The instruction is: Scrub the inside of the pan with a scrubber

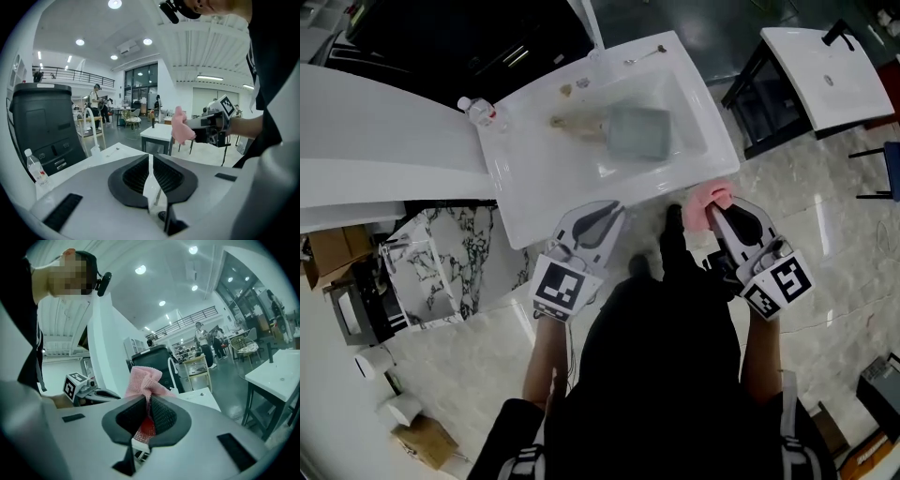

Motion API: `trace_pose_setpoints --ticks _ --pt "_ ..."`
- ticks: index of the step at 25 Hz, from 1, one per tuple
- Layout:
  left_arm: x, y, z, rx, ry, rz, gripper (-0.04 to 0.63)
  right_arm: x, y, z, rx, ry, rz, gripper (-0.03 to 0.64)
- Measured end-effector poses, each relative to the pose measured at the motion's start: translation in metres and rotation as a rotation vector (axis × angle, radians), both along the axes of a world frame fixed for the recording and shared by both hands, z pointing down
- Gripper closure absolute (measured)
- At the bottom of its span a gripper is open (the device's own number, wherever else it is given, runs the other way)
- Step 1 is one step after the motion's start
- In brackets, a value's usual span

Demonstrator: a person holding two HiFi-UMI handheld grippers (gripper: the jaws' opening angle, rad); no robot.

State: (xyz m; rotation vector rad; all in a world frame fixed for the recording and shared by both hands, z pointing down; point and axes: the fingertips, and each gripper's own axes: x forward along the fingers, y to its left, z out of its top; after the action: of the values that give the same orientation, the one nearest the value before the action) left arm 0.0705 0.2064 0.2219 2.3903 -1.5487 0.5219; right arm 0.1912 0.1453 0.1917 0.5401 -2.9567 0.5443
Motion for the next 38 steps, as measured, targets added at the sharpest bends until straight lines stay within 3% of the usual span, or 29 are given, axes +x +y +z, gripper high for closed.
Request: trace_pose_setpoints --ticks 5,8,11,17,27,33,38 --pt "-0.027 -0.043 0.009 -0.036 -0.006 -0.102 0.543 -0.018 -0.047 0.001 -0.021 0.003 -0.065 0.578" --pt "-0.042 -0.059 0.035 -0.102 -0.064 -0.149 0.546 -0.021 -0.061 0.014 -0.052 0.028 -0.136 0.578" --pt "-0.06 -0.072 0.061 -0.164 -0.135 -0.169 0.546 -0.026 -0.078 0.028 -0.077 0.051 -0.184 0.578" --pt "-0.083 -0.092 0.074 -0.182 -0.123 -0.174 0.546 -0.039 -0.105 0.048 -0.133 0.045 -0.167 0.578" --pt "-0.133 -0.132 0.129 -0.257 -0.162 -0.024 0.545 -0.09 -0.124 0.075 -0.151 0.143 -0.057 0.578" --pt "-0.179 -0.155 0.183 -0.308 -0.23 0.112 0.545 -0.134 -0.121 0.093 -0.151 0.223 0.004 0.578" --pt "-0.212 -0.169 0.232 -0.35 -0.298 0.207 0.543 -0.146 -0.116 0.121 -0.198 0.286 0.069 0.578"
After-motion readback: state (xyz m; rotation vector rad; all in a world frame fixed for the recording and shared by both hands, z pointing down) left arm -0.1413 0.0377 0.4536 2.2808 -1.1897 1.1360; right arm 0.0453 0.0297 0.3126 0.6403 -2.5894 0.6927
